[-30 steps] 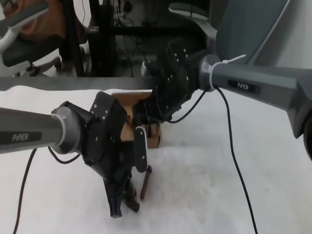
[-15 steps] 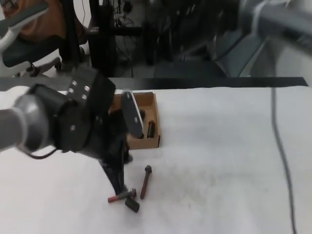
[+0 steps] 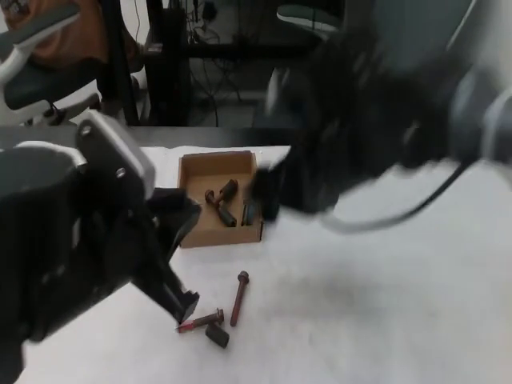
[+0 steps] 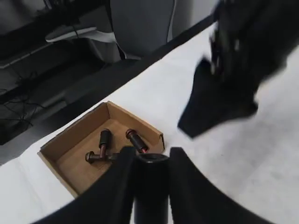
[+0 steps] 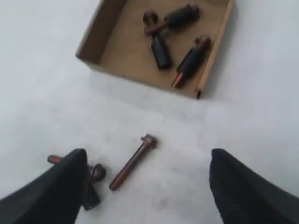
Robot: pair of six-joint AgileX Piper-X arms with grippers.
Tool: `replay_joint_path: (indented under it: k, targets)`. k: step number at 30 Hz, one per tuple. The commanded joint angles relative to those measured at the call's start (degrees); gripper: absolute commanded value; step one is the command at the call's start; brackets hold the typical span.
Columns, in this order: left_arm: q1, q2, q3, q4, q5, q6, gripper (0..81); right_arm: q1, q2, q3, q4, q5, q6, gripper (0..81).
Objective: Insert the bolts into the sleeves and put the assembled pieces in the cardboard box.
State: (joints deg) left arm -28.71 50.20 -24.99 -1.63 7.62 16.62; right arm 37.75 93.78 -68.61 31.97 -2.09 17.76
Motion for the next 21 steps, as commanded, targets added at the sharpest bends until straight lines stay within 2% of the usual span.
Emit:
replay_joint_path:
  k: [1,5,13,14,15,17,21]
  targets:
    - [-1.1,-6.1,1.6,0.4,-3.5,-1.2,1.8,2.9,5.1,-0.1,-3.1,2.1,7.6,66.9]
    - [-1.3,-13.9,2.2,3.2,-3.7,-2.1,1.8,2.7,13.2,-4.0,-1.0,0.9,12.1,58.0]
    - [-1.1,-26.0,2.2,4.3,-3.7,-2.2,1.8,2.7,24.3,-11.7,5.0,1.5,14.2,57.5]
    - [-1.1,-26.6,2.2,4.6,-3.7,-2.2,1.8,2.7,25.2,-12.1,6.0,2.1,14.2,52.6]
    - [-1.1,-27.1,2.2,5.4,-3.7,-2.0,1.8,2.7,25.6,-12.3,6.8,2.5,14.0,40.6]
    - [-1.1,-27.0,2.2,8.6,-3.4,-1.5,1.8,2.9,25.5,-12.3,7.4,2.9,11.9,2.4]
    - [-1.1,-25.7,4.8,12.0,-1.2,-2.2,1.8,4.5,21.0,-12.3,7.0,10.6,6.9,0.4]
